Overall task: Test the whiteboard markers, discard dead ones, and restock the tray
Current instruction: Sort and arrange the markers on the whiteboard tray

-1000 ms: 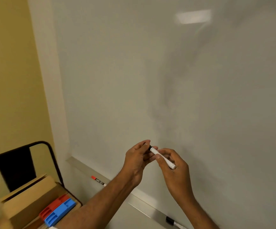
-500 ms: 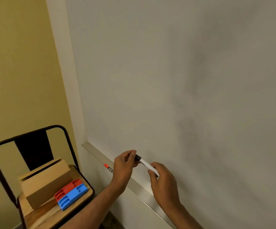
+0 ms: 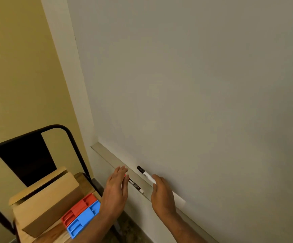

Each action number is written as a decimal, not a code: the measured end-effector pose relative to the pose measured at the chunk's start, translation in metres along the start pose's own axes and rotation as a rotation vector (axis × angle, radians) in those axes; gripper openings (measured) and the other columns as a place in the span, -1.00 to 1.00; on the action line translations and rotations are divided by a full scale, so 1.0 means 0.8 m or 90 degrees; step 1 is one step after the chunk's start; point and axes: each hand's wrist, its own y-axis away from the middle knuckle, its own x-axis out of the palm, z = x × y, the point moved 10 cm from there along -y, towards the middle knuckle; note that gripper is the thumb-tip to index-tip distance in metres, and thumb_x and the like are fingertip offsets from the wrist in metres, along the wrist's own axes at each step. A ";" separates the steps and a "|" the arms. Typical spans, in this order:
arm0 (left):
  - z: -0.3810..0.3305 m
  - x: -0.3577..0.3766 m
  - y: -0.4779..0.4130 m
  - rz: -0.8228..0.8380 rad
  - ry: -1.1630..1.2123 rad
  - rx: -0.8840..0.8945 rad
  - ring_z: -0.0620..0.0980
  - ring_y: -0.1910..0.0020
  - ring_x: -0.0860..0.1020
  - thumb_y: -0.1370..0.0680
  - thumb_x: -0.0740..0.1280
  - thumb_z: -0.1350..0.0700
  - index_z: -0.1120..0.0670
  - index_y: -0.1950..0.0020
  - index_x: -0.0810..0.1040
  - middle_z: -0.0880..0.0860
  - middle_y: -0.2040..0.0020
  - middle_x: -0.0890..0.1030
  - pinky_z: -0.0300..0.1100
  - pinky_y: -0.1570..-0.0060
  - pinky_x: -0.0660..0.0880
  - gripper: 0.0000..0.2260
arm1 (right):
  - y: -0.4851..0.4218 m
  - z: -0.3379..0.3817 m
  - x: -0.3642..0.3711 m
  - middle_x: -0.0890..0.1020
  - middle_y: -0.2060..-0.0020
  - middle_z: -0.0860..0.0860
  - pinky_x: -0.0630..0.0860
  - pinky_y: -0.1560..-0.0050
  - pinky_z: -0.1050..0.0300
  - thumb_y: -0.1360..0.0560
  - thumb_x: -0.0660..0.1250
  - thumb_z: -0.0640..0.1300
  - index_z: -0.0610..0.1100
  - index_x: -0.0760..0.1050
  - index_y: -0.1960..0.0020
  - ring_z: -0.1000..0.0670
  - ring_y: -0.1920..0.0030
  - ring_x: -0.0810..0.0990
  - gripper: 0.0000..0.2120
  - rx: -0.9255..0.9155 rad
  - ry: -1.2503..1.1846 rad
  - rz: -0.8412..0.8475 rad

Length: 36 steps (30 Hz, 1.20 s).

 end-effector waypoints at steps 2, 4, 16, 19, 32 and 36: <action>0.012 0.010 -0.008 0.019 -0.051 0.048 -0.08 -0.63 0.04 -0.72 0.04 -0.14 -0.04 -0.59 0.29 -0.07 -0.62 0.17 -0.15 -0.52 -0.03 -0.54 | -0.016 -0.004 0.027 0.54 -0.23 0.00 0.49 -0.20 0.13 -0.61 0.23 -0.27 -0.10 0.41 -0.42 -0.03 -0.24 0.53 -0.62 0.010 0.016 0.039; 0.027 0.025 -0.014 0.050 -0.094 0.071 -0.18 -0.62 -0.19 -0.68 -0.11 -0.24 -0.08 -0.64 0.08 -0.10 -0.65 -0.06 -0.20 -0.53 -0.21 -0.45 | -0.028 -0.010 0.054 0.54 -0.25 0.00 0.51 -0.22 0.11 -0.61 0.25 -0.27 -0.08 0.40 -0.43 -0.03 -0.24 0.53 -0.60 0.019 0.044 0.072; 0.090 0.064 -0.035 0.140 -0.190 0.057 -0.18 -0.56 -0.41 -0.60 -0.30 -0.31 -0.08 -0.62 -0.22 -0.08 -0.62 -0.33 -0.19 -0.51 -0.38 -0.37 | -0.065 -0.035 0.136 0.57 -0.25 0.00 0.60 -0.18 0.15 -0.57 0.36 -0.21 -0.05 0.38 -0.43 0.01 -0.23 0.58 -0.55 0.014 0.127 0.120; 0.103 0.071 -0.033 0.156 -0.192 0.046 -0.19 -0.55 -0.42 -0.58 -0.33 -0.32 -0.08 -0.62 -0.24 -0.09 -0.61 -0.34 -0.16 -0.54 -0.36 -0.36 | -0.071 -0.036 0.148 0.58 -0.25 -0.01 0.59 -0.19 0.15 -0.57 0.35 -0.21 -0.06 0.40 -0.42 0.00 -0.24 0.57 -0.57 0.010 0.124 0.125; 0.121 0.084 -0.035 0.168 -0.163 0.055 -0.19 -0.57 -0.37 -0.61 -0.27 -0.31 -0.06 -0.63 -0.18 -0.07 -0.64 -0.26 -0.14 -0.56 -0.30 -0.37 | -0.069 -0.047 0.168 0.56 -0.30 -0.02 0.54 -0.27 0.16 -0.53 0.41 -0.19 -0.07 0.43 -0.41 0.00 -0.31 0.53 -0.54 0.001 0.144 0.139; 0.114 0.088 -0.033 0.174 -0.170 0.077 -0.18 -0.57 -0.38 -0.61 -0.29 -0.30 -0.06 -0.63 -0.20 -0.07 -0.63 -0.29 -0.13 -0.56 -0.31 -0.37 | -0.061 -0.046 0.155 0.61 -0.24 -0.01 0.56 -0.23 0.17 -0.54 0.40 -0.21 -0.08 0.48 -0.36 0.02 -0.25 0.58 -0.61 -0.013 0.130 0.093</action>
